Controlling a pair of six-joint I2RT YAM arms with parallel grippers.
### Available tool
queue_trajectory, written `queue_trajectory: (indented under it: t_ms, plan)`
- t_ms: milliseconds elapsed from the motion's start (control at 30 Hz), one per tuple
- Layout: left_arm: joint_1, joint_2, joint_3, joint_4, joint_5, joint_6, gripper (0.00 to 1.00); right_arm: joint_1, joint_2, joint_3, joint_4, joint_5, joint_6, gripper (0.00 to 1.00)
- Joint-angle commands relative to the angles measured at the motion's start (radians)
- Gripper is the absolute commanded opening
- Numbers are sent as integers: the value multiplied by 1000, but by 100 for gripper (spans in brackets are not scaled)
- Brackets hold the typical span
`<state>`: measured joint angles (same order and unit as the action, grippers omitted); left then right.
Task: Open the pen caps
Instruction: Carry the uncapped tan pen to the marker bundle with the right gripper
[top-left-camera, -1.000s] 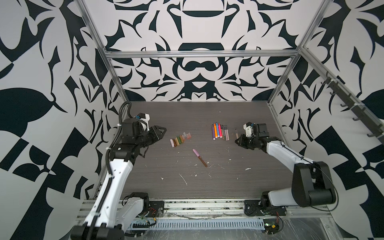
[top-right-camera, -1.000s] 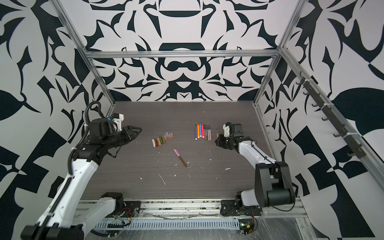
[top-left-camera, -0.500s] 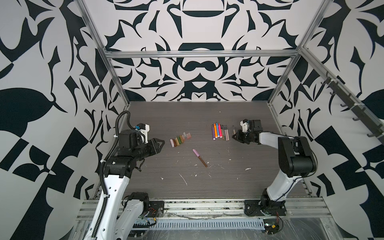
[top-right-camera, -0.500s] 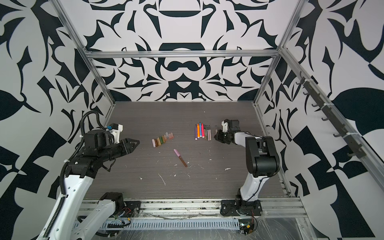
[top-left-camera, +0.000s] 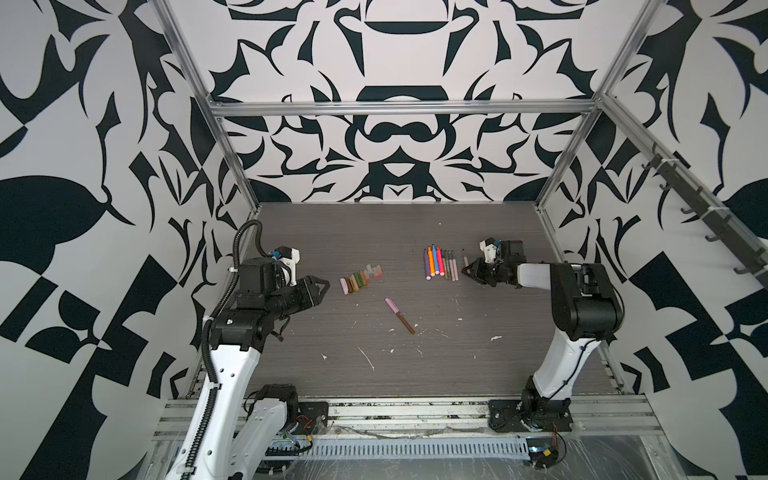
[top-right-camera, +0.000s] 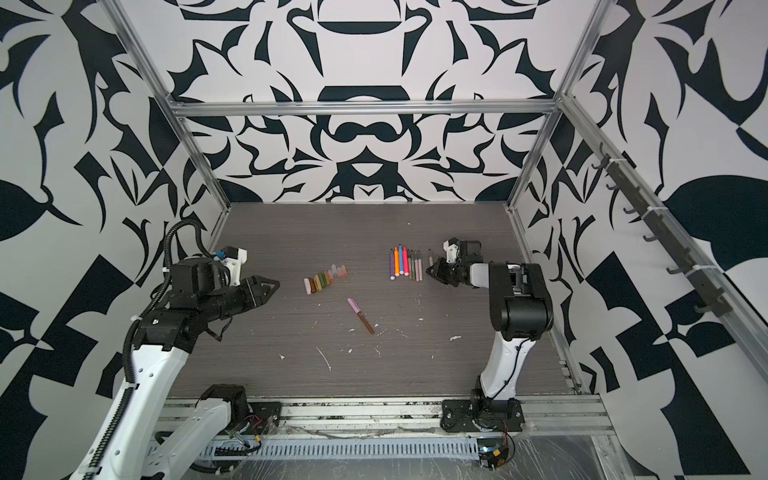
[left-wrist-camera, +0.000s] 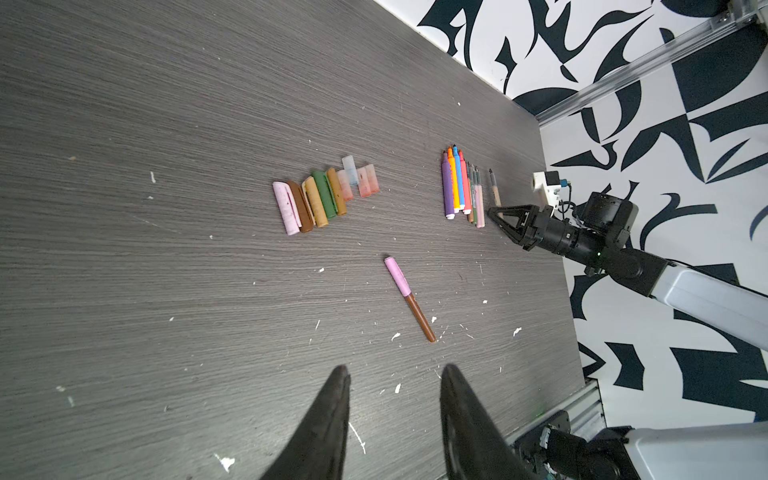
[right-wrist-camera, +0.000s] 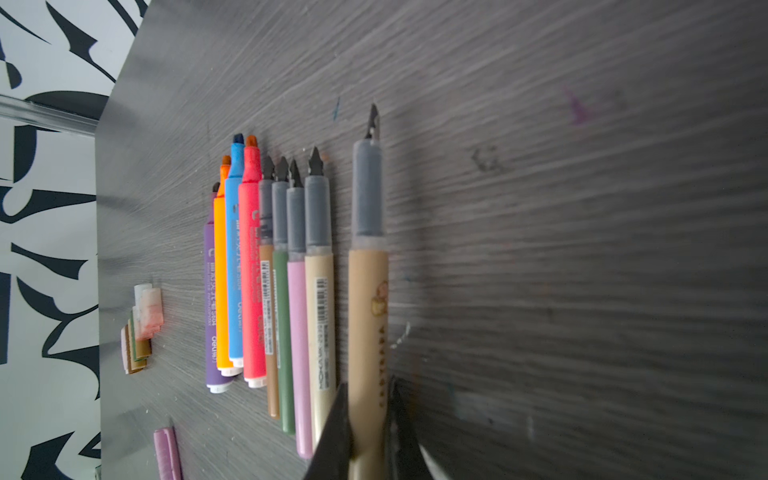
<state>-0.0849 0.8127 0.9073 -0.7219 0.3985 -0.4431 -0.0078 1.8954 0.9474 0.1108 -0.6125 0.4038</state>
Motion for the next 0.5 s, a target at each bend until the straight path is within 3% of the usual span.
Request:
queue_trajectory:
  t_ms: [0,100,300,467]
  plan:
    - [4,-7,-4,-13,2,18,39,3,11,7,-26,-1,0,0]
    - [5,-12,-5,-12,-3,18,39,3,10,4,-24,2,1,0]
    - [5,-13,-5,-12,-8,17,39,3,10,4,-20,6,1,24]
    - [5,-14,-6,-12,-10,17,39,3,10,4,-20,13,3,30]
